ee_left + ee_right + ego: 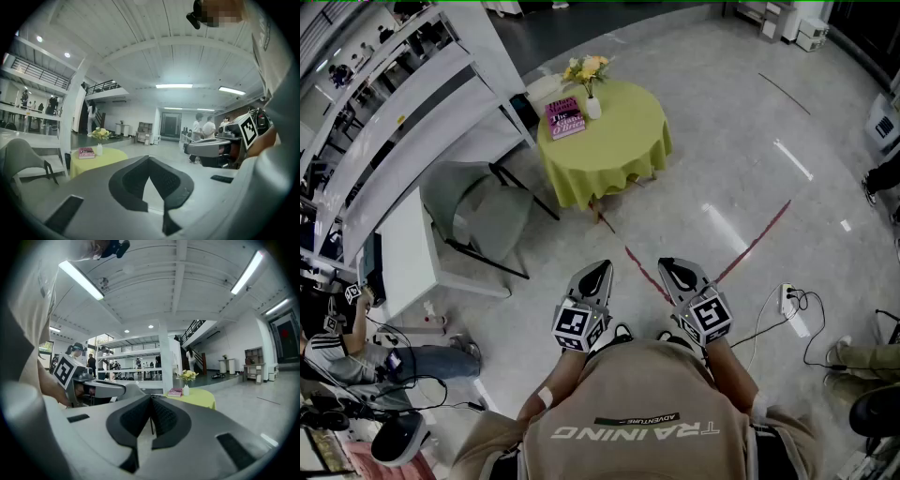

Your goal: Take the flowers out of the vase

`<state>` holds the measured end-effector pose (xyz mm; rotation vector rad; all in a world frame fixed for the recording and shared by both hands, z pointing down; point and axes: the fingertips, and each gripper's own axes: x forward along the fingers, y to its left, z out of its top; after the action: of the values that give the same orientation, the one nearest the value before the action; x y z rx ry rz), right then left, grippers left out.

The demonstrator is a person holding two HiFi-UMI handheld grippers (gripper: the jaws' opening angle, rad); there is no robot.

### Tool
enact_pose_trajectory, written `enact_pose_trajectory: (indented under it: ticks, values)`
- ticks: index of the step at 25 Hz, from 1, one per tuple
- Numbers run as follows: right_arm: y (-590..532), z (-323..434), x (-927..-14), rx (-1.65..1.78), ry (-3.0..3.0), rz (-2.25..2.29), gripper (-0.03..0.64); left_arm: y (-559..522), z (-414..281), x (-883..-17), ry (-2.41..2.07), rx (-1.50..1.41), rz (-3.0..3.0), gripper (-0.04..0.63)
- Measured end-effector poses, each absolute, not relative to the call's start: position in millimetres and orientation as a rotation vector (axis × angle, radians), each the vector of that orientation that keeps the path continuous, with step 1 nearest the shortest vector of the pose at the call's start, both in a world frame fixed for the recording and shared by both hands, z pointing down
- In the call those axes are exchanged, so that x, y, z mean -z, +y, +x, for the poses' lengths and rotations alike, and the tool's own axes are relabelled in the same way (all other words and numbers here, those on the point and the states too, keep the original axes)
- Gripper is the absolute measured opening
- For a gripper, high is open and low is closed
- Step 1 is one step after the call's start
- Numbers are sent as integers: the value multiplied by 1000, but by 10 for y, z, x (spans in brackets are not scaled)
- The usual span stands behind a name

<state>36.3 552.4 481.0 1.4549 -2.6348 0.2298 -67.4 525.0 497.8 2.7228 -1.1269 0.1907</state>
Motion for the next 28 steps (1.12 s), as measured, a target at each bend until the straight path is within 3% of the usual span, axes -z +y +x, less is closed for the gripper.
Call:
enact_pose_trajectory:
  ticks: [21,28]
  values:
    - [4947,-65,-5045,-309,-2493,1661,-2,4635,-1395,-5318,-1048,-188,2700,6]
    - [4446,112,-5167,-360,-2458,1697,-2,4145,-1337,-5398,-1051,-189,2677,6]
